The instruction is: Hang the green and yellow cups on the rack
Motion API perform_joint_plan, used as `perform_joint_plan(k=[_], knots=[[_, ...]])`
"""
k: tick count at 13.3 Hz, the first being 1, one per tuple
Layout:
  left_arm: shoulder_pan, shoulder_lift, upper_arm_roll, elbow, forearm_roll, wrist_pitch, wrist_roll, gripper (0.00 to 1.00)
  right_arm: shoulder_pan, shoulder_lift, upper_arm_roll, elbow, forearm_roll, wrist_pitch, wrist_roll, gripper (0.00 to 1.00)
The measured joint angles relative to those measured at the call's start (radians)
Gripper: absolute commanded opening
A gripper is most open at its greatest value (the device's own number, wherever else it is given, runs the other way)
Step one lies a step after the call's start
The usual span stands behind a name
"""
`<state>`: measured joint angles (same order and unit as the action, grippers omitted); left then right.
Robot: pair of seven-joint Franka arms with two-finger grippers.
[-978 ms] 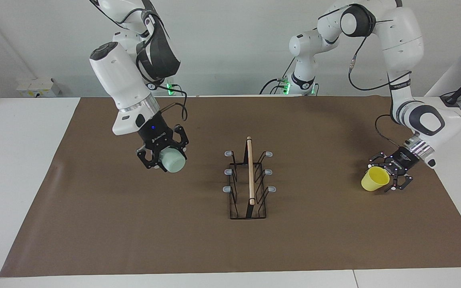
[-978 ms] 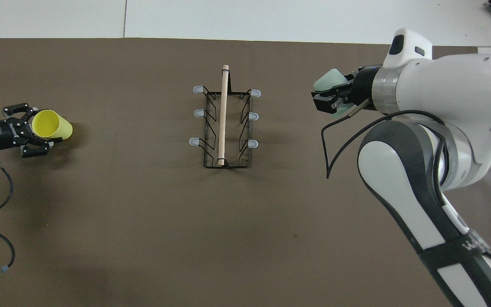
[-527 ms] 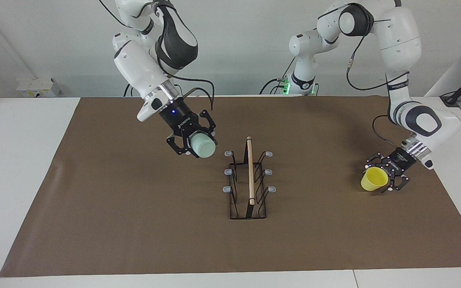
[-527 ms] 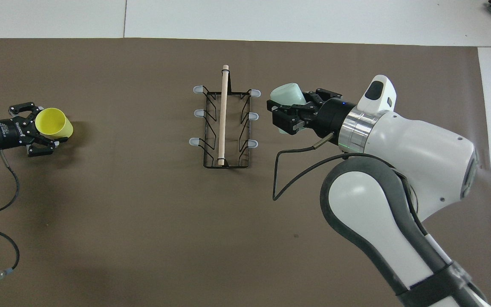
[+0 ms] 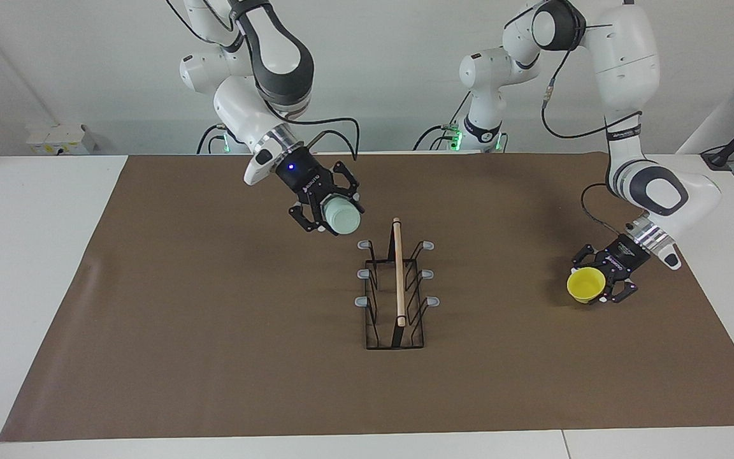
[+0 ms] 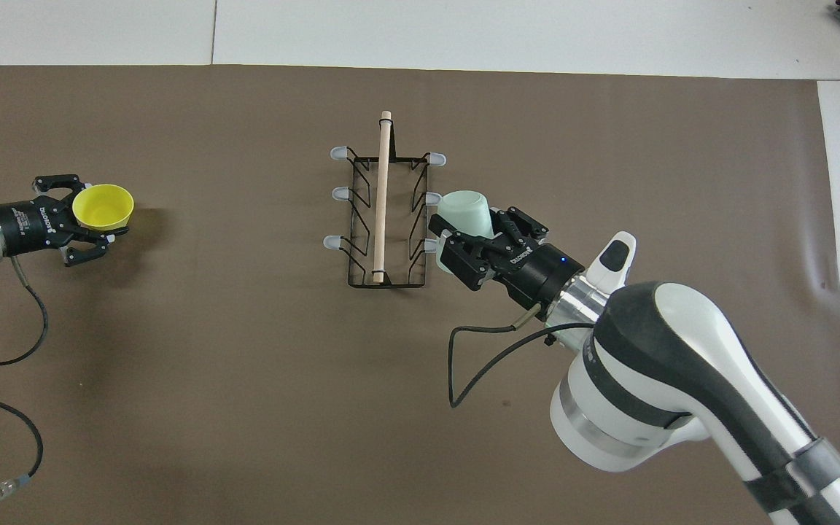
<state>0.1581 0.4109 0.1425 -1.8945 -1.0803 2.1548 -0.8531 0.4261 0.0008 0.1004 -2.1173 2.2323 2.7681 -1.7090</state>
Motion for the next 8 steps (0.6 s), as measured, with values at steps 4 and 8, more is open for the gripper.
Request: perform_joint_plan(k=[4,8], knots=[[0.000,-0.066,0.000,0.009,0.000,0.007,0.003,0.00,-0.004,0.001,-0.006,-0.069,0.281,-0.151,-0.310,0.00],[-0.008,-0.114,0.000,0.034,0.007,0.037,0.006,0.00,-0.013,0.017,-0.006,-0.107,0.301,-0.260,-0.444,0.00]])
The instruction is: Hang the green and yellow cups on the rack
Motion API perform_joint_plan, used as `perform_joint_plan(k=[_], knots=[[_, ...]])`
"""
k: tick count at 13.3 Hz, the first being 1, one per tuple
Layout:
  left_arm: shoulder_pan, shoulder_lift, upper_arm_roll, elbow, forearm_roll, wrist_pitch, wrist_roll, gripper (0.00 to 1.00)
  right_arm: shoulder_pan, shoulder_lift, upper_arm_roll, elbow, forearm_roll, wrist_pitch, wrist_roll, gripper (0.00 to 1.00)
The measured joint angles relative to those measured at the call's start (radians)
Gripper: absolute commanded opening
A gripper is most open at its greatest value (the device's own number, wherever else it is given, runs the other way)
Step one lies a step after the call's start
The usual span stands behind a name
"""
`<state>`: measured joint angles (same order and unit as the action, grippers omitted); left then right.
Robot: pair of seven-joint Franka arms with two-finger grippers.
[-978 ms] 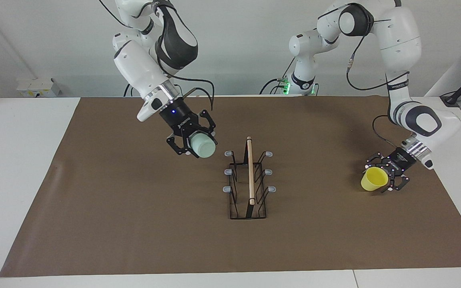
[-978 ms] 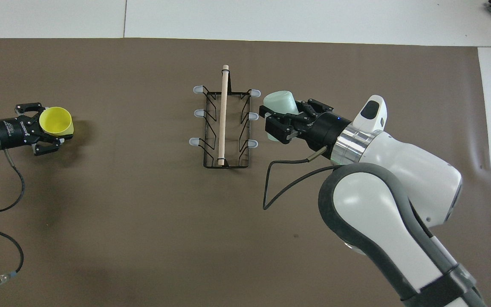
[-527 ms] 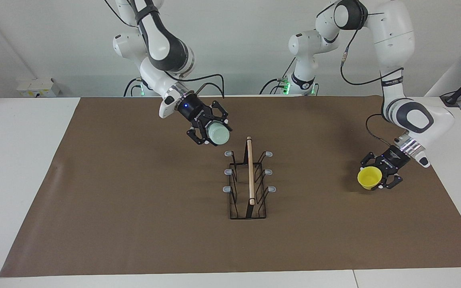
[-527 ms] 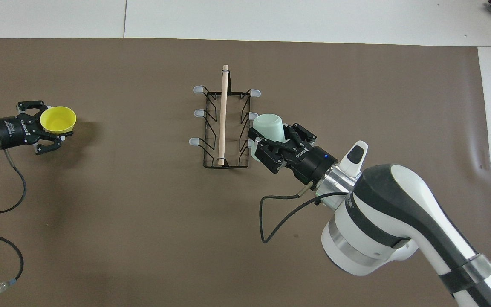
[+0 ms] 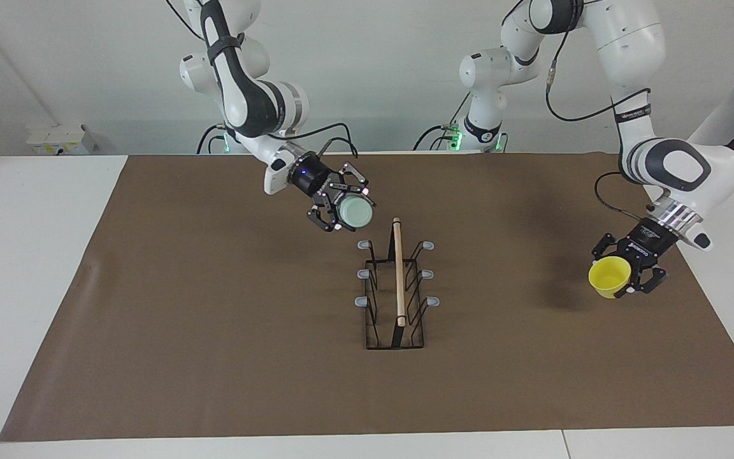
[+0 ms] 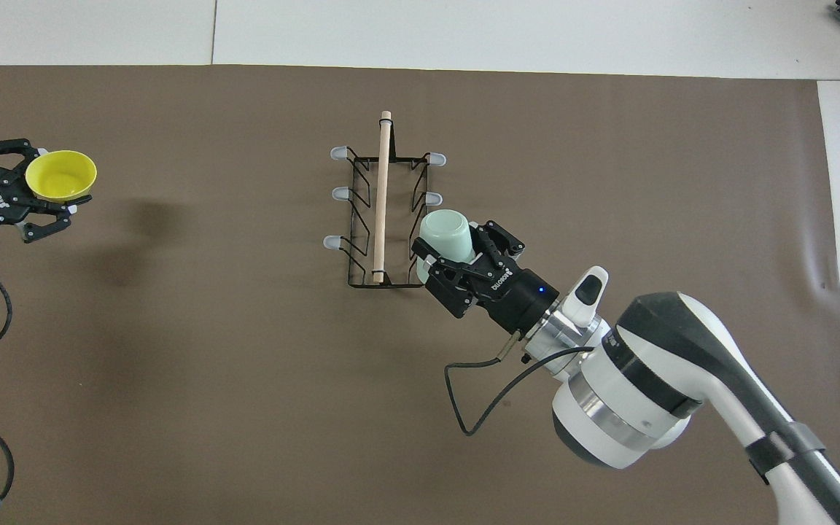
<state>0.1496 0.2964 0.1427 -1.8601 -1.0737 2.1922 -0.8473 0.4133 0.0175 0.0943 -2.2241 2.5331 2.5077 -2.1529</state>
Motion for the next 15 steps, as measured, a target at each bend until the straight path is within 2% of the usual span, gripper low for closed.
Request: perform_joint_plan(k=[4,11,15], knots=[[-0.042,-0.064,-0.003,0.003,0.115,0.028,0.002,0.00,-0.038,0.050,-0.003,-0.006,0.036,-0.152,-0.201,0.00],[-0.174,-0.123,-0.005,0.014,0.380,0.049,-0.016,0.00,-0.034,0.066,0.000,-0.005,0.052,-0.176,-0.258,0.00],[-0.312,-0.130,-0.013,0.048,0.649,0.050,-0.026,0.00,-0.027,0.129,0.000,-0.002,0.054,-0.225,-0.313,0.00]])
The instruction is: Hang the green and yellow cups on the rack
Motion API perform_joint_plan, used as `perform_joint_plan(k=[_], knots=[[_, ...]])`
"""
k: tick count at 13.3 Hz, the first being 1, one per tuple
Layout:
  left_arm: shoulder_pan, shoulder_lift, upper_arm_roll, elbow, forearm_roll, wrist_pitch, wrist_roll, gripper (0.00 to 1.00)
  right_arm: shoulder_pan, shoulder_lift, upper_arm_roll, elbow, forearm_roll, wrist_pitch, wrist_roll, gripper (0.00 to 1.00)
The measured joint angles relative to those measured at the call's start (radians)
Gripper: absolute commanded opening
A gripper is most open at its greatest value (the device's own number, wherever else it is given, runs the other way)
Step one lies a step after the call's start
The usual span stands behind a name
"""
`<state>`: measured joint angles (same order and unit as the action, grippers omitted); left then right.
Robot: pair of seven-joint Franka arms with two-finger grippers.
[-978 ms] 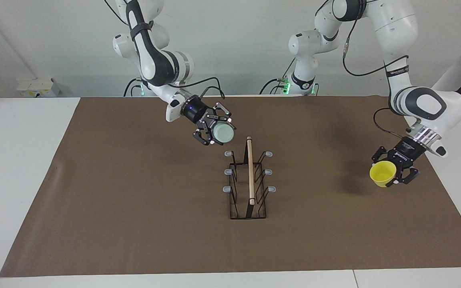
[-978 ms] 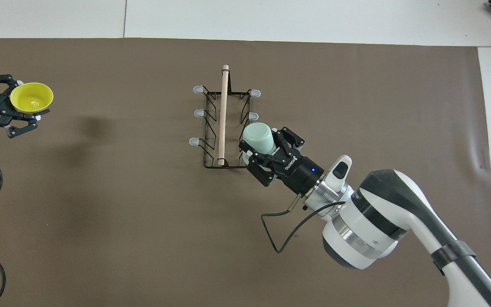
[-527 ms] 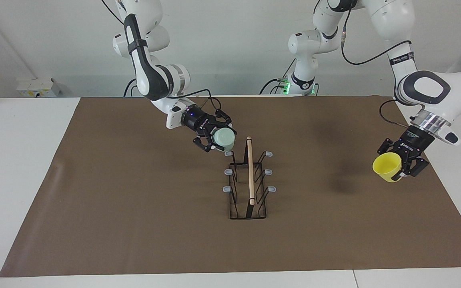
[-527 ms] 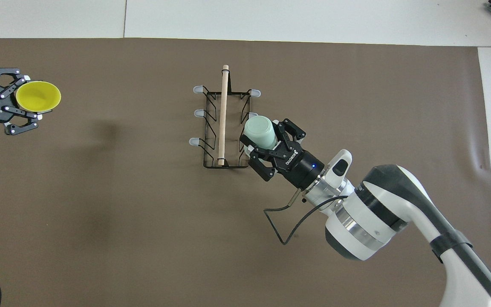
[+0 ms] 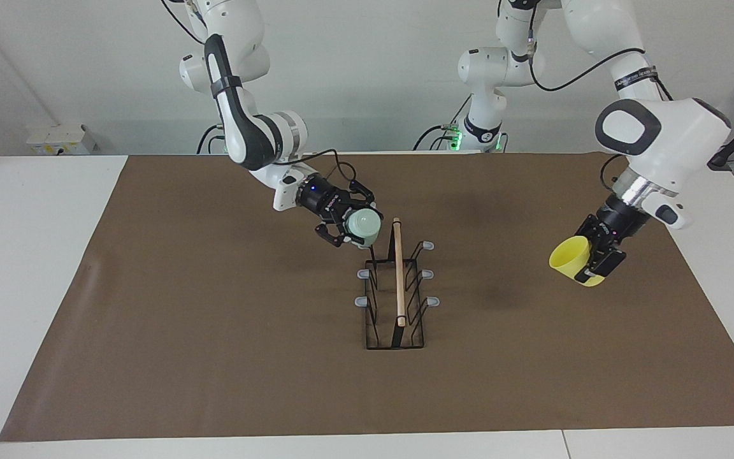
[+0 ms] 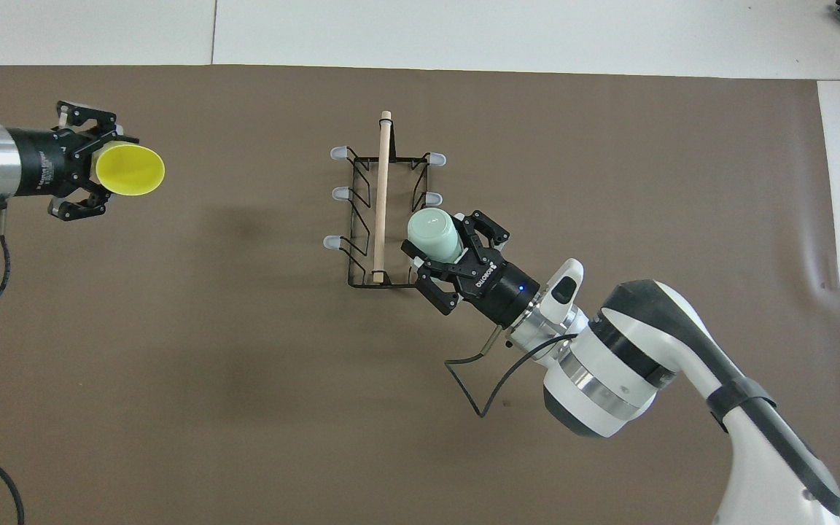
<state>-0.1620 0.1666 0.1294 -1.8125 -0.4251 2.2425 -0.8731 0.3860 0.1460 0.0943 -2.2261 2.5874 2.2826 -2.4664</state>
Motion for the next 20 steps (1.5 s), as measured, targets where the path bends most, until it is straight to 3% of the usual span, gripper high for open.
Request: perform_joint_plan(k=[7,8,9,15,18,20], knots=[[-0.265,0.004,-0.004,-0.001,0.434,0.095,-0.027,0.00,0.001,0.094,0.000,0.004,0.002,-0.060,-0.108,0.00],[-0.296,0.006,-0.004,-0.001,0.487,0.104,-0.033,0.00,0.001,0.106,0.000,0.005,0.002,-0.063,-0.116,0.10],[-0.321,0.006,-0.004,-0.001,0.536,0.111,-0.046,0.00,0.001,0.110,0.000,0.006,0.003,-0.063,-0.117,0.99],[-0.453,0.005,-0.005,-0.024,1.025,0.124,-0.386,0.00,-0.004,0.103,-0.005,0.015,0.003,-0.057,-0.117,1.00],[-0.497,0.000,-0.004,-0.040,1.092,0.120,-0.442,0.00,-0.017,0.014,-0.007,0.036,-0.011,0.121,-0.117,1.00],[-0.518,-0.011,-0.004,-0.067,1.132,0.119,-0.463,0.00,-0.050,-0.074,-0.007,0.037,-0.095,0.220,-0.112,1.00]])
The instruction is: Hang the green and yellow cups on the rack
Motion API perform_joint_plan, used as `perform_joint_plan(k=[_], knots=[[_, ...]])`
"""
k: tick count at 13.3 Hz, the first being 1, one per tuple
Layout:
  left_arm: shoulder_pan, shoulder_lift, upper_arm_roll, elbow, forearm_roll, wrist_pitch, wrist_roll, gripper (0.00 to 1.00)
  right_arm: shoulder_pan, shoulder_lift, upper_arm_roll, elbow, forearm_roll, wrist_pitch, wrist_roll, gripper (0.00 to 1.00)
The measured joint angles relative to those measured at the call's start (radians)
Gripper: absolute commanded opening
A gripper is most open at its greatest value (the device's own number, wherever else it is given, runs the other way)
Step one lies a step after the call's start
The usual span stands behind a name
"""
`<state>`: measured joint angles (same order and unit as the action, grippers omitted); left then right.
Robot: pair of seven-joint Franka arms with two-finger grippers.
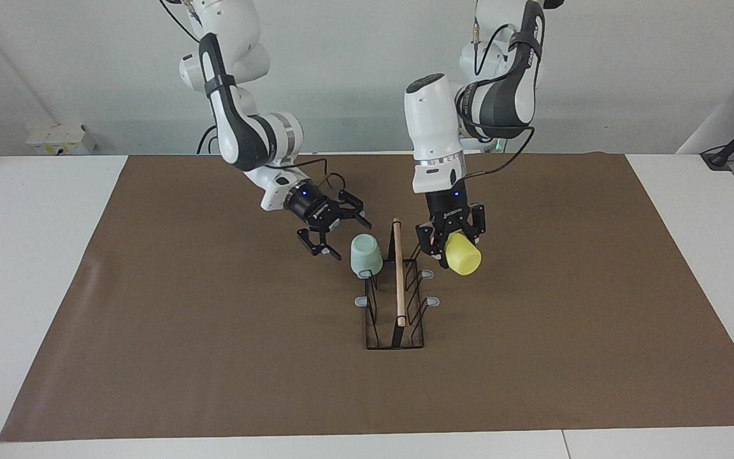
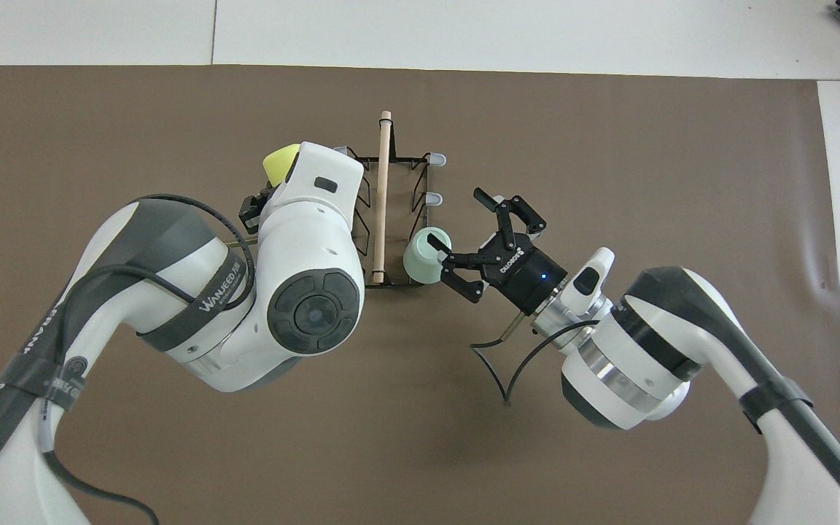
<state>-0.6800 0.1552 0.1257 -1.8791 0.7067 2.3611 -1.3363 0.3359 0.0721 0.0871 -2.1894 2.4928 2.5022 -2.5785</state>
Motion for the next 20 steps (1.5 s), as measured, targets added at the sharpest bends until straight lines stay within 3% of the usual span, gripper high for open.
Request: perform_joint_plan(k=[2,5,8,15,20], knots=[[-0.013,-0.010,0.000,-0.028,0.063,0.000,-0.063,0.00,-0.071,-0.040,-0.001,0.002,-0.216,0.025,0.074,1.00],[-0.021,-0.021,0.000,-0.066,0.173,0.003,-0.167,0.00,-0.197,-0.044,-0.005,0.037,-0.627,0.018,0.254,1.00],[-0.038,-0.032,-0.002,-0.090,0.223,0.005,-0.256,0.00,-0.272,-0.045,-0.007,0.075,-0.945,0.010,0.402,1.00],[-0.095,-0.038,-0.003,-0.153,0.319,0.003,-0.411,0.00,-0.329,-0.062,-0.019,0.112,-1.686,0.010,0.913,1.00],[-0.100,-0.038,-0.001,-0.169,0.369,0.003,-0.475,0.00,-0.340,-0.065,-0.017,0.116,-2.110,0.009,1.357,1.00]])
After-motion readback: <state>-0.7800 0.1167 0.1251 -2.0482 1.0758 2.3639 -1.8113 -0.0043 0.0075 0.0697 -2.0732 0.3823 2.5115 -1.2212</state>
